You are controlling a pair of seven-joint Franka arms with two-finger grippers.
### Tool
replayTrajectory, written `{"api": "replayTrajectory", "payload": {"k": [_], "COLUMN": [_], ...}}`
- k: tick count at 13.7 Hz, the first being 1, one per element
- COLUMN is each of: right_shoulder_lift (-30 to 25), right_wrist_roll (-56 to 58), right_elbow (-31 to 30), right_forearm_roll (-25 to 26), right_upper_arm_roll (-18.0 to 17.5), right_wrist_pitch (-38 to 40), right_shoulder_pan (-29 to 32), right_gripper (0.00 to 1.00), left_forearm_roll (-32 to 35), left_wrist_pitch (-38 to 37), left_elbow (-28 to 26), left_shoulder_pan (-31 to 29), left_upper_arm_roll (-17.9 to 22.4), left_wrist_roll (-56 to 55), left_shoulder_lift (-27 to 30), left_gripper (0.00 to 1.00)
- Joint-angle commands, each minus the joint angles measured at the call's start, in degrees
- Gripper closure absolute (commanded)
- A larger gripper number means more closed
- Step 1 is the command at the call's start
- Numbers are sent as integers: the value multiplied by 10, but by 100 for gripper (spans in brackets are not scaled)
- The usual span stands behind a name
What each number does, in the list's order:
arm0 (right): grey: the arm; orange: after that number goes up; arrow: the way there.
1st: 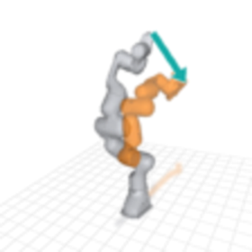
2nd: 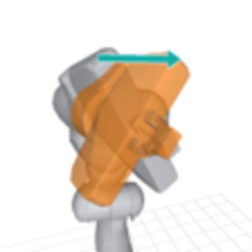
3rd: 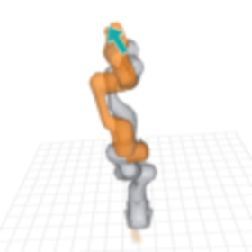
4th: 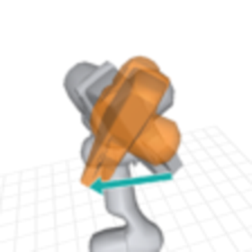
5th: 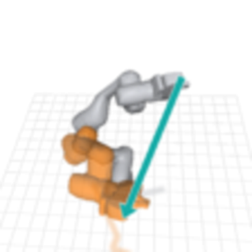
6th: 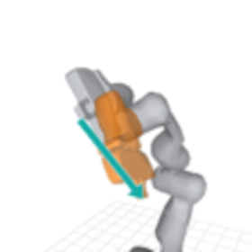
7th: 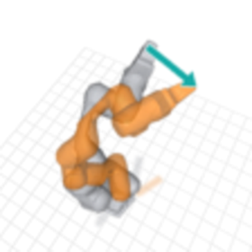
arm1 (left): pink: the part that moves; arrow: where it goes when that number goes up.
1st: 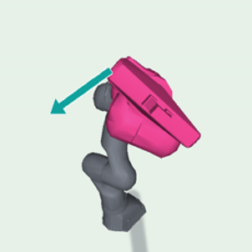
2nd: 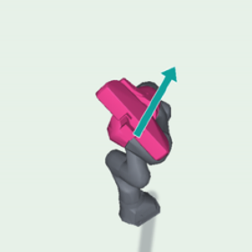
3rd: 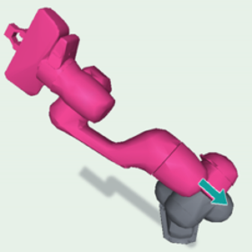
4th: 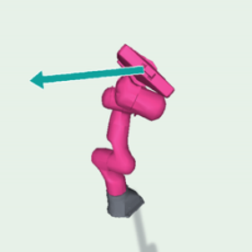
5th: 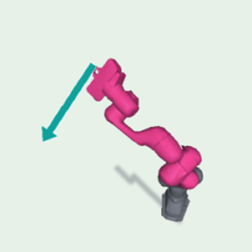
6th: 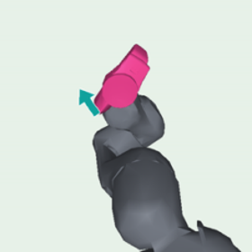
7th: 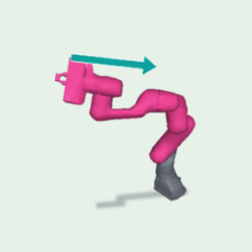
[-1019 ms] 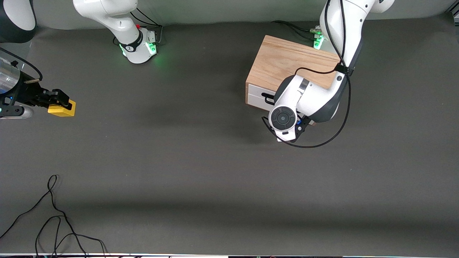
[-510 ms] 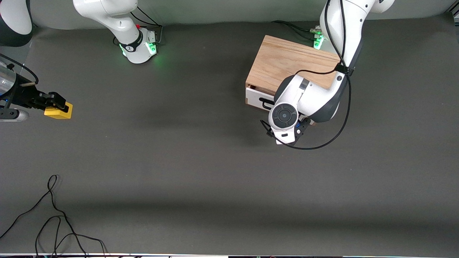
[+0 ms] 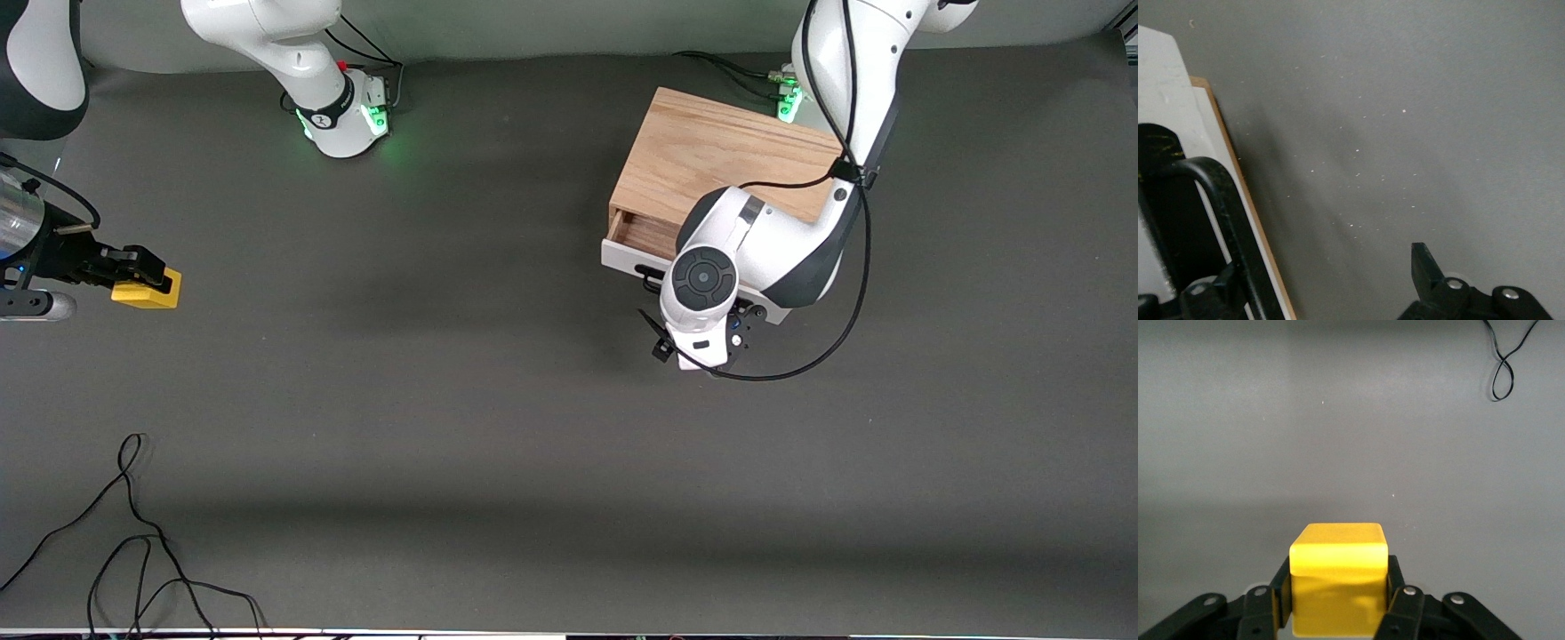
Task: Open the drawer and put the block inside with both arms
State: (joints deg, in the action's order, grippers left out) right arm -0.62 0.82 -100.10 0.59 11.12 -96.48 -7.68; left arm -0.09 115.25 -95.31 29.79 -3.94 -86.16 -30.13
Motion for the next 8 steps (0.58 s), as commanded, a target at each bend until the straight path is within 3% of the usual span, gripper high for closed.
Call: {"api": "replayTrajectory", "payload": {"k": [1,8], "right_shoulder_lift": [4,-2], "right_wrist_roll": [1,-4], "right_elbow": [13,1], "right_forearm_roll": [12,11], "right_upper_arm_roll": [0,0], "right_wrist_pitch": [5,6], "right_shoulder_pan": [0,-2], "right_gripper": [72,72], "left_forearm_roll": [34,44], "left_wrist_pitch": [66,56], "left_elbow": [37,73], "left_shoulder_pan": [0,-5], "left_upper_arm_roll": [4,7], "left_wrist_roll": [12,24], "left_shoulder_lift": [-33,-32], "left_gripper": [1,1]}}
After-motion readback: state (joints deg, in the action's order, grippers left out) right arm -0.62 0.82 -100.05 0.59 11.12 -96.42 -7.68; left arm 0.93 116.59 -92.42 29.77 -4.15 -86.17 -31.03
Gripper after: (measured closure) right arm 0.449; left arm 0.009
